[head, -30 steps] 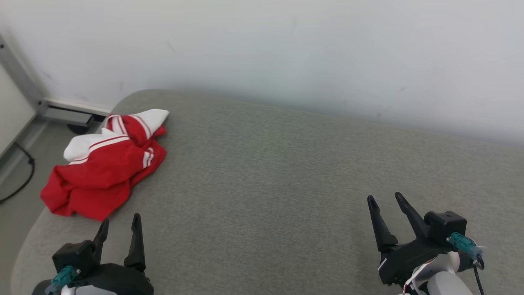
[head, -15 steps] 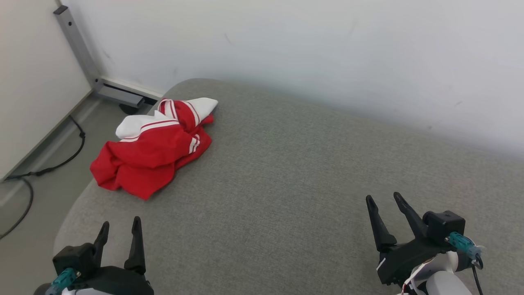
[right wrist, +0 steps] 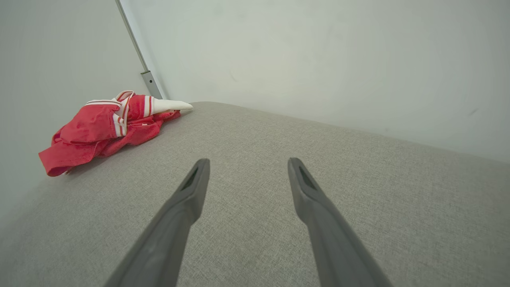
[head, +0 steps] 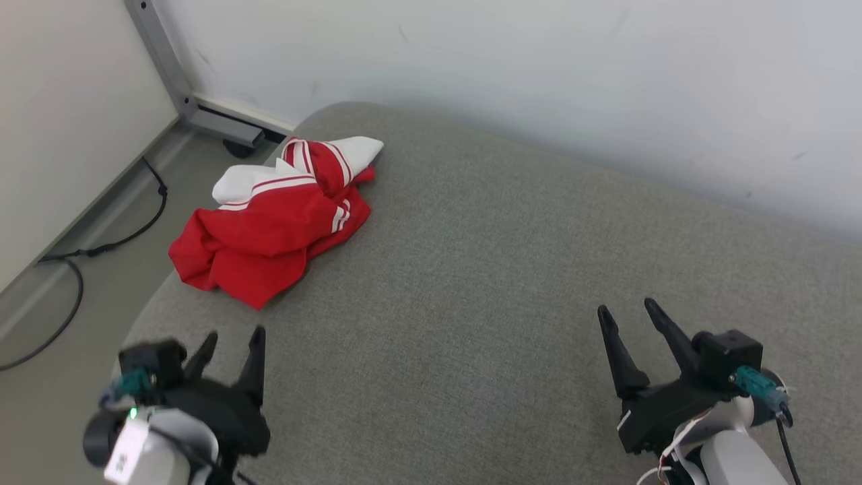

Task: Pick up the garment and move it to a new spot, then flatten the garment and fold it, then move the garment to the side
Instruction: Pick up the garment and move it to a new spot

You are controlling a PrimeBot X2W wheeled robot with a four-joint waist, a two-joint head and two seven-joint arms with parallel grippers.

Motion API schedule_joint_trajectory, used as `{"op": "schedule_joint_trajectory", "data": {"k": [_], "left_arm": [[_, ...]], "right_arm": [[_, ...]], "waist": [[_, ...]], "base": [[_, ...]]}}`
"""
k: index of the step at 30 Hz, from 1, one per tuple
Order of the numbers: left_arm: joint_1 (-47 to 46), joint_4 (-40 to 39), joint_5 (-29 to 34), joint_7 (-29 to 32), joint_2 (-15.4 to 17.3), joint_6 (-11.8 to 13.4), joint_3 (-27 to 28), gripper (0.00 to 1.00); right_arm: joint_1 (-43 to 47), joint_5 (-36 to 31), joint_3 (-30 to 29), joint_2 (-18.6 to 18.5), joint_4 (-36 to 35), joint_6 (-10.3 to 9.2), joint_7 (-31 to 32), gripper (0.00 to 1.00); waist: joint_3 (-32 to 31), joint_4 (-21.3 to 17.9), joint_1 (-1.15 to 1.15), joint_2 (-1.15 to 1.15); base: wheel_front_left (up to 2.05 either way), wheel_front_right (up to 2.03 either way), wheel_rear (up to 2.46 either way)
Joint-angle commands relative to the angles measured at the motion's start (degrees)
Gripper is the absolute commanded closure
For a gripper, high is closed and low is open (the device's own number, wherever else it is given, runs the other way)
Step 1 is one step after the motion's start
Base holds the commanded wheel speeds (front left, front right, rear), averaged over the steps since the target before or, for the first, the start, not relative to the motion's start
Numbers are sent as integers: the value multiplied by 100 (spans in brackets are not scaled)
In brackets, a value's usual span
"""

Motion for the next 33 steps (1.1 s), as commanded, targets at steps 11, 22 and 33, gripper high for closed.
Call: {"op": "schedule_joint_trajectory", "data": {"k": [11,22,33], "left_arm": [[-2228,1049,-174,920,169,-351,28,0],[-3460,1971,-32,1729,371,-254,-112,0],[-3896,2690,-111,1839,471,-96,-68,0]], "right_arm": [[-145,-408,6,-33,-1084,-2,559,0],[10,-667,-136,-30,-1952,-2,958,0],[42,-733,-71,-29,-2305,-2,1185,0]], "waist": [[1141,-294,0,0],[1844,-604,0,0],[2230,-705,0,0]], "base": [[0,0,0],[0,0,0],[0,0,0]]}}
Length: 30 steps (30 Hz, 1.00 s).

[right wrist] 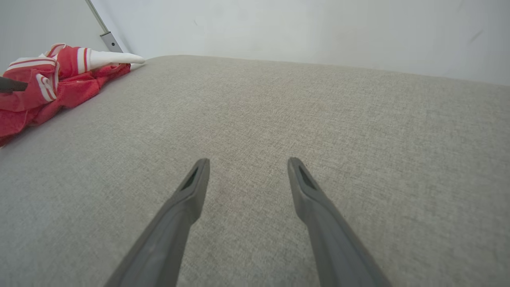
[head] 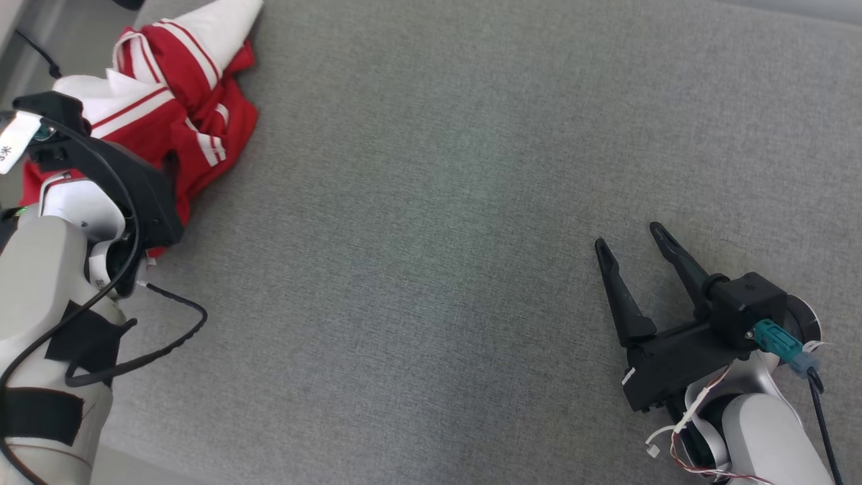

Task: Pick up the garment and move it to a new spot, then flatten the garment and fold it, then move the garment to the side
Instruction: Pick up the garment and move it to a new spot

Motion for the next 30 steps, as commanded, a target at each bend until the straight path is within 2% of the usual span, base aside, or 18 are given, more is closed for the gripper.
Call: {"op": "schedule_joint_trajectory", "data": {"k": [1,3,4,17,25,30], "left_arm": [[-77,56,-20,-92,44,30,2,9],[-112,115,-11,-200,24,45,-10,77],[-129,137,-32,-274,13,25,-3,100],[-352,533,-7,-803,-82,-82,-133,100],[-601,417,62,-1100,0,-134,-208,100],[-767,198,99,-1258,-96,-144,-290,100]], "right_arm": [[-8,-23,-2,-27,-20,-2,21,0],[-3,-7,-1,-27,-25,-2,38,0],[-6,-1,-5,-27,-22,-2,47,0],[-87,230,91,-27,242,-2,-78,0],[-58,438,159,-27,516,-2,-261,0],[-32,629,220,-25,772,-2,-449,0]], "waist": [[86,-63,-1,-1],[105,-69,-1,-1],[111,-71,-1,-1],[-128,-127,-1,-1],[-489,-267,-1,-1],[-825,-380,-1,-1]], "base": [[0,0,0],[0,0,0],[0,0,0],[0,0,0],[0,0,0],[0,0,0]]}}
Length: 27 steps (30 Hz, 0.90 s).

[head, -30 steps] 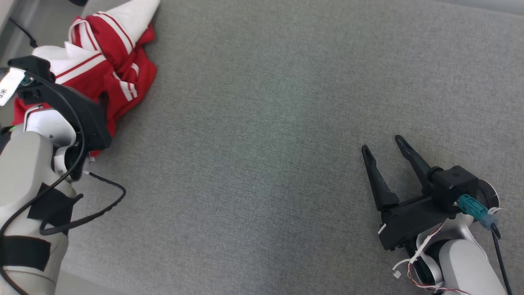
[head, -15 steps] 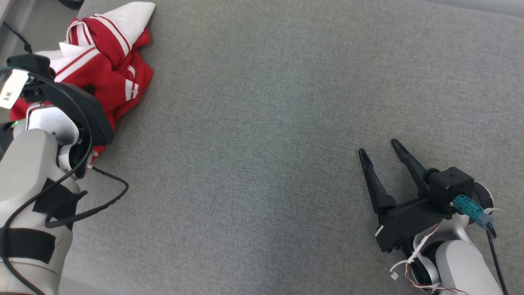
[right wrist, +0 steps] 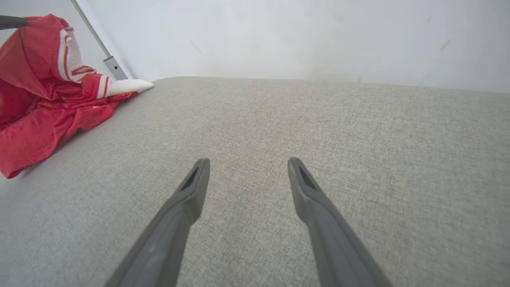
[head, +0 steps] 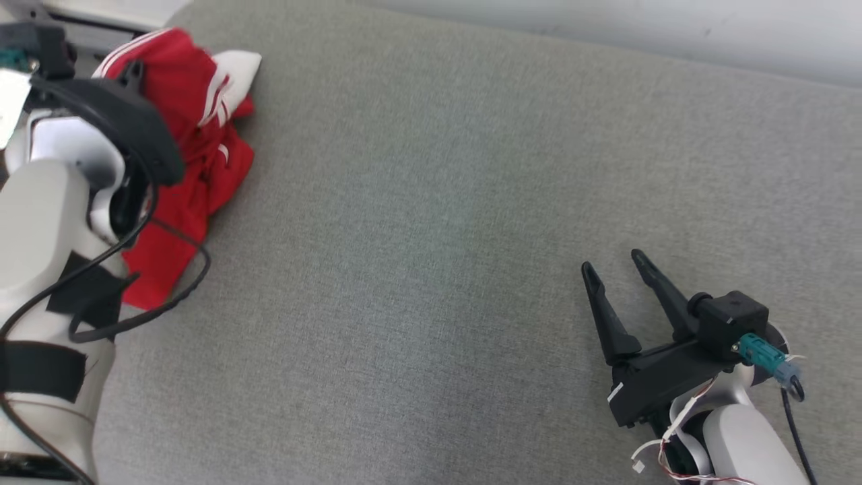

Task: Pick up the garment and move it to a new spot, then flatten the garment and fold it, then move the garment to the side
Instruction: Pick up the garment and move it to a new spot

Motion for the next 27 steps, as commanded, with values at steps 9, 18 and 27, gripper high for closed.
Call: {"op": "schedule_joint_trajectory", "data": {"k": [9,18,27], "left_arm": [[-249,-635,77,-110,-269,-144,-263,100],[-224,-1640,2,-15,-660,-357,-636,100],[-153,-2619,-424,72,-944,-459,-934,100]], "right_arm": [[10,469,239,-22,534,-2,-399,0],[201,799,270,-21,1056,-2,-683,0],[301,953,351,-22,1318,-2,-798,0]], "waist": [[-923,-541,1,0],[-1601,-1262,1,0],[-1977,-1837,1,0]], "base": [[0,0,0],[0,0,0],[0,0,0]]}}
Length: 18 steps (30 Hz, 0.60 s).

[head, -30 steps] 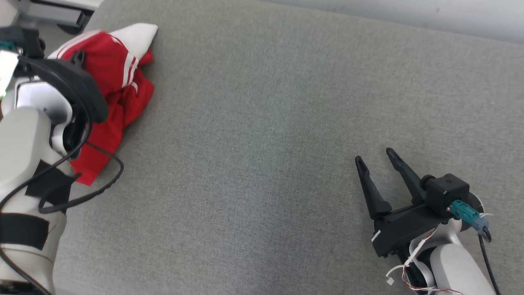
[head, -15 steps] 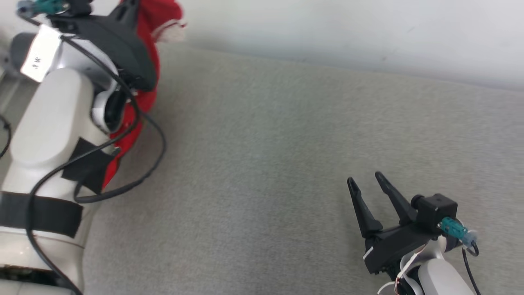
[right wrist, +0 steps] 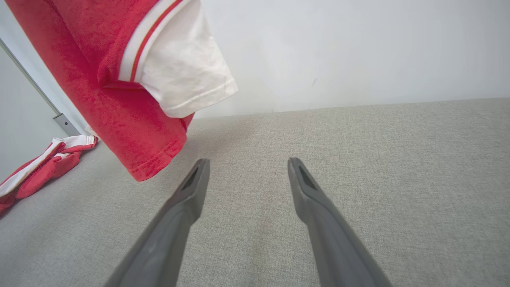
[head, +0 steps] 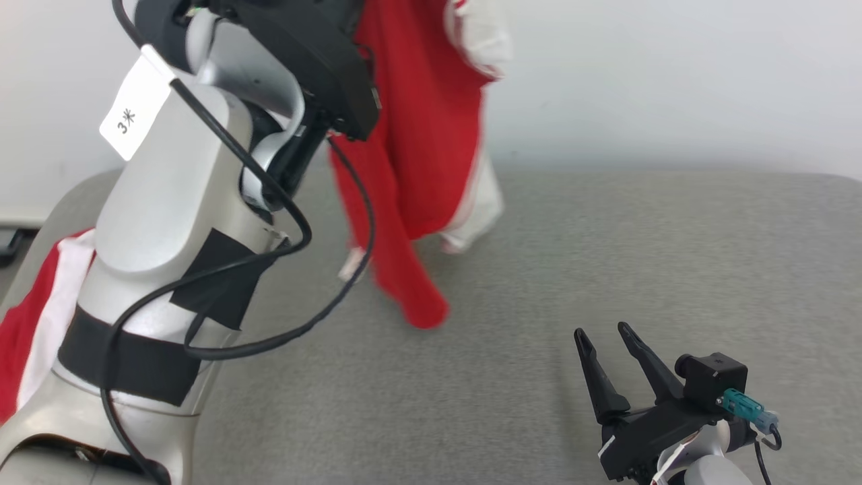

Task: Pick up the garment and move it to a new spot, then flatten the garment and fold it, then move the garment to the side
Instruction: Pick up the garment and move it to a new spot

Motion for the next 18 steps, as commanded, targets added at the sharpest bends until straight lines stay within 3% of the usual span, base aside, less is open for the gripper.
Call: {"op": "schedule_joint_trajectory", "data": {"k": [1,7,12,18], "left_arm": [[32,-110,-110,-41,-14,-13,-16,100],[63,-648,-674,-125,-68,-5,-307,100],[182,-908,-1282,-224,-57,253,-792,100],[573,-565,-1578,-317,-55,487,-1027,100]], "right_arm": [[12,57,1,-20,17,-2,-28,0],[16,97,37,-22,79,-2,-63,0],[-1,149,88,-21,126,-2,-74,0],[-32,172,73,-21,147,-2,-113,0]], "waist": [[-319,-404,1,0],[-393,-730,1,0],[-374,-944,1,0],[-313,-1028,1,0]], "base": [[0,0,0],[0,0,0],[0,0,0],[0,0,0]]}}
